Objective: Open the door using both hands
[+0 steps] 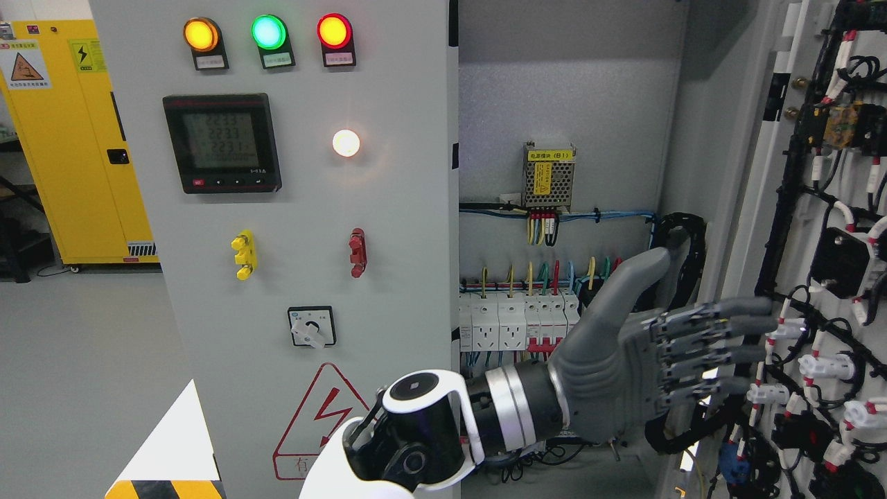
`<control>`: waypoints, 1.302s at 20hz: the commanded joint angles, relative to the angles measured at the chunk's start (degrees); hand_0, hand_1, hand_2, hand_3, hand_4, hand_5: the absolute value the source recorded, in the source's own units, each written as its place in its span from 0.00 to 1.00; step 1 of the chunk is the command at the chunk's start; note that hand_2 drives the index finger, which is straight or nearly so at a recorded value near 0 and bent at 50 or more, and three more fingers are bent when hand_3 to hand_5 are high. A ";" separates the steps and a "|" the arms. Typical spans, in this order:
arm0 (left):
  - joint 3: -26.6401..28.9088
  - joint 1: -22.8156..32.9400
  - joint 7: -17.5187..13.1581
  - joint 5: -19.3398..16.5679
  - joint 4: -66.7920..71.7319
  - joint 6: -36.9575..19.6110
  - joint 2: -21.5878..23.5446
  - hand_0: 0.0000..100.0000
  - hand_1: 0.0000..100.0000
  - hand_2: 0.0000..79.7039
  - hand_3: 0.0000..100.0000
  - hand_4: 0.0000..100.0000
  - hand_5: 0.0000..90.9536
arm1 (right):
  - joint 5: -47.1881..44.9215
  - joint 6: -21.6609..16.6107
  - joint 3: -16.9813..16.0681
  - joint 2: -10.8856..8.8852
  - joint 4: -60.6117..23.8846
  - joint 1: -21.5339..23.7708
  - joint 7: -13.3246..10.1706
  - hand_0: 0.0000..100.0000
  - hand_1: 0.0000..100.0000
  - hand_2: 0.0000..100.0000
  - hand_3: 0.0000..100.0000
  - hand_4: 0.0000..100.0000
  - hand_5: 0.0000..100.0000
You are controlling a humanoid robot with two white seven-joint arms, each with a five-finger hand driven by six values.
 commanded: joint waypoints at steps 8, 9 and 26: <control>2.06 42.62 -0.17 -24.27 -3.83 -27.38 15.38 0.00 0.00 0.00 0.00 0.00 0.00 | 0.00 0.01 -0.13 -1.67 0.03 0.04 0.03 0.20 0.12 0.00 0.00 0.00 0.00; 1.18 45.52 -0.17 -28.22 -1.20 -32.30 16.18 0.00 0.00 0.00 0.00 0.00 0.00 | 0.09 0.01 -0.13 -1.67 0.03 0.04 0.03 0.20 0.12 0.00 0.00 0.00 0.00; 11.98 40.45 -0.17 -38.54 96.44 -58.90 4.41 0.00 0.00 0.00 0.00 0.00 0.00 | 0.00 -0.08 -0.31 -1.67 -0.06 0.04 0.03 0.20 0.12 0.00 0.00 0.00 0.00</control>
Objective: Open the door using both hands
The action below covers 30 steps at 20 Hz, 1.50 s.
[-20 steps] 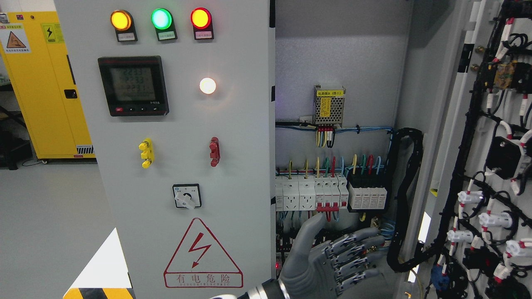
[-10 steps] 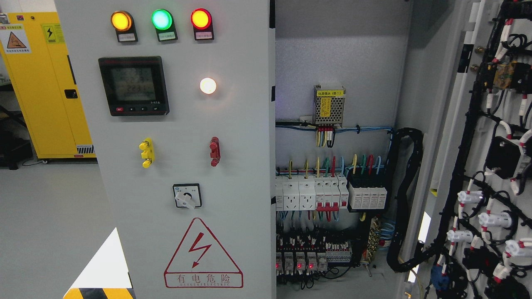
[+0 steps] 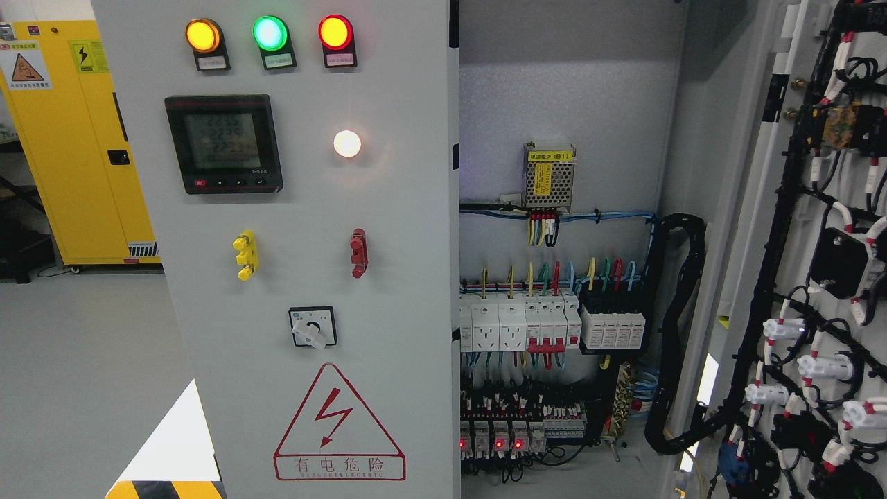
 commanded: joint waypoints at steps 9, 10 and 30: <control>5.30 -3.47 -0.02 -1.74 55.95 18.90 -4.17 0.00 0.00 0.00 0.00 0.00 0.00 | -0.01 -0.03 -0.12 -1.67 -1.17 0.00 0.03 0.20 0.12 0.00 0.00 0.00 0.00; 5.30 -3.47 -0.02 -1.83 56.04 20.32 -4.08 0.00 0.00 0.00 0.00 0.00 0.00 | -0.01 -0.03 -0.12 -1.67 -1.17 0.00 0.03 0.20 0.12 0.00 0.00 0.00 0.00; 5.39 -4.88 7.01 -1.74 55.51 19.90 -3.02 0.00 0.00 0.00 0.00 0.00 0.00 | -0.09 -6.45 0.84 -5.27 -63.86 21.77 -0.06 0.20 0.12 0.00 0.00 0.00 0.00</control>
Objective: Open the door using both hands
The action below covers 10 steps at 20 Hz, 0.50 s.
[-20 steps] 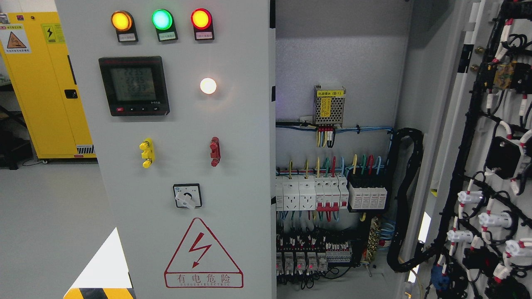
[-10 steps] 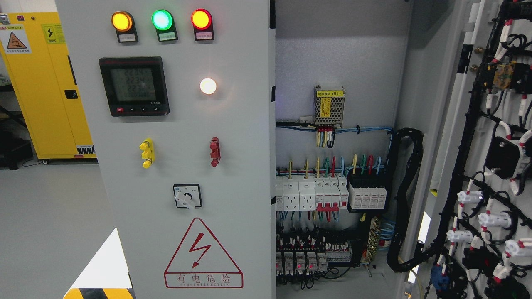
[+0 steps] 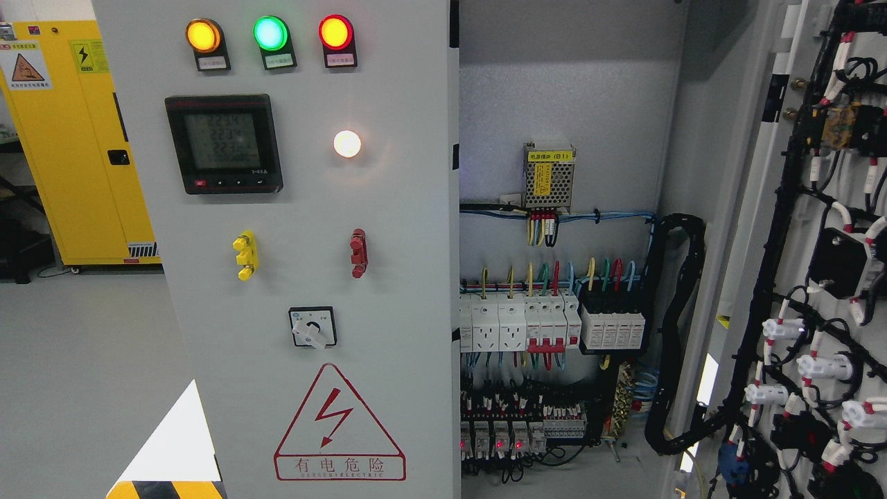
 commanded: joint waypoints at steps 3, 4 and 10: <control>0.50 -0.37 0.00 0.10 3.61 -0.17 0.20 0.00 0.00 0.00 0.00 0.00 0.00 | -0.24 -0.74 4.22 -4.44 -59.54 16.21 -0.01 0.20 0.12 0.00 0.00 0.00 0.00; 0.50 -0.72 0.00 0.10 3.61 -0.60 0.20 0.00 0.00 0.00 0.00 0.00 0.00 | -0.24 -0.74 4.84 -4.70 -65.78 17.79 -0.01 0.20 0.12 0.00 0.00 0.00 0.00; 0.59 -0.81 0.00 0.10 3.61 -2.63 0.20 0.00 0.00 0.00 0.00 0.00 0.00 | -0.24 -1.18 7.13 -5.49 -88.68 20.27 0.07 0.20 0.12 0.00 0.00 0.00 0.00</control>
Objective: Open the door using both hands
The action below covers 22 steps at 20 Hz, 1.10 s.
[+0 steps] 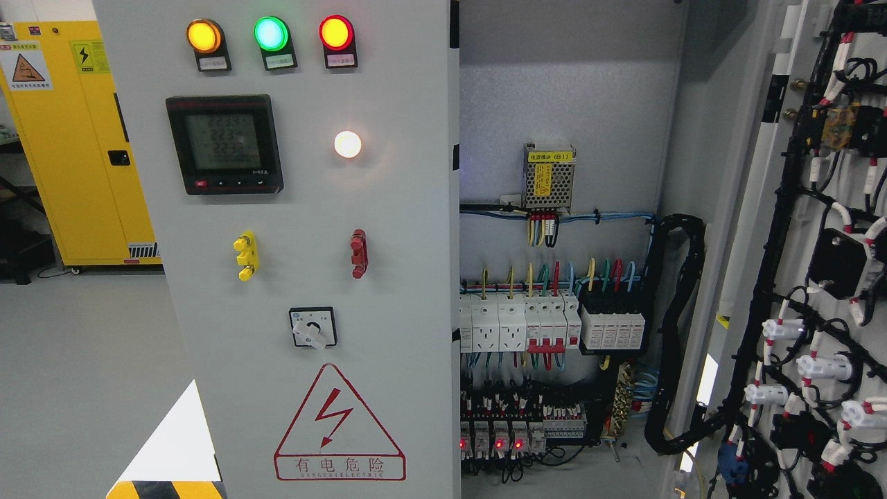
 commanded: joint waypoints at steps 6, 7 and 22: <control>0.37 -1.50 -0.57 0.64 1.43 -0.83 -0.27 0.00 0.00 0.00 0.00 0.00 0.00 | 0.04 -14.27 8.63 -5.48 -47.11 -0.01 0.23 0.20 0.12 0.00 0.00 0.00 0.00; 0.28 -1.50 -0.57 0.11 1.43 -0.83 -0.18 0.00 0.00 0.00 0.00 0.00 0.00 | -0.04 -14.54 8.90 -5.48 -47.11 -1.59 0.23 0.20 0.12 0.00 0.00 0.00 0.00; 0.37 -1.67 -0.83 0.11 1.43 -0.83 -0.54 0.00 0.00 0.00 0.00 0.00 0.00 | -0.13 -14.10 9.17 3.47 -42.64 -34.72 -0.12 0.20 0.12 0.00 0.00 0.00 0.00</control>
